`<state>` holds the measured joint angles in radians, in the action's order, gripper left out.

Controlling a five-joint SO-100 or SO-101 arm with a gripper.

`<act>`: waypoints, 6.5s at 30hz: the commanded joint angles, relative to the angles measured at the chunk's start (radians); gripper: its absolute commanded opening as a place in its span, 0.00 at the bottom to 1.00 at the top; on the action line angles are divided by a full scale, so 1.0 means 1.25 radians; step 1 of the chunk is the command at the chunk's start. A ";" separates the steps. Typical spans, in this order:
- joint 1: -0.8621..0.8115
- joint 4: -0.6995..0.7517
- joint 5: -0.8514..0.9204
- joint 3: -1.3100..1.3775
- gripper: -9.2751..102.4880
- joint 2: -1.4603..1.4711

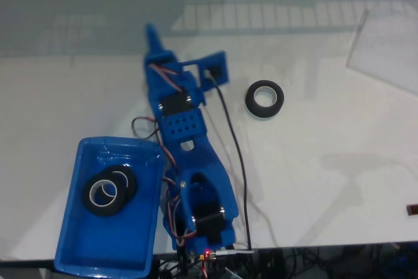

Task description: Grasp all tape and put them in the bin.

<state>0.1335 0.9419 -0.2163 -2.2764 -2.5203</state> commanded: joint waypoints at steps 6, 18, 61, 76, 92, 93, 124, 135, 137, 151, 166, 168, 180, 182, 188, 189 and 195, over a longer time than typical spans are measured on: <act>-0.199 0.021 -0.183 0.015 0.46 0.097; -0.352 0.081 -0.212 0.098 0.43 0.330; -0.550 0.268 -0.194 0.511 0.30 0.951; -0.557 0.277 -0.199 0.524 0.08 0.929; -0.434 0.363 -0.088 0.515 0.08 0.428; -0.405 0.372 -0.072 0.514 0.08 0.393; 0.576 0.679 0.719 0.314 0.08 -0.135; 0.549 0.626 1.001 0.162 0.08 -0.156; 0.553 0.599 1.004 0.123 0.08 -0.175; 0.679 0.528 0.969 0.052 0.08 -0.183; 0.702 0.497 0.933 0.050 0.30 -0.152; 0.702 0.490 0.928 0.050 0.33 -0.156; 0.614 0.363 0.875 0.055 0.30 -0.163; 0.560 0.302 0.846 0.059 0.30 -0.157; 0.368 0.055 0.693 0.058 0.27 -0.158; 0.334 0.018 0.657 0.058 0.26 -0.161; 0.145 -0.112 0.396 0.026 0.25 -0.218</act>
<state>0.4050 0.8590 0.4034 -2.2365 -2.7550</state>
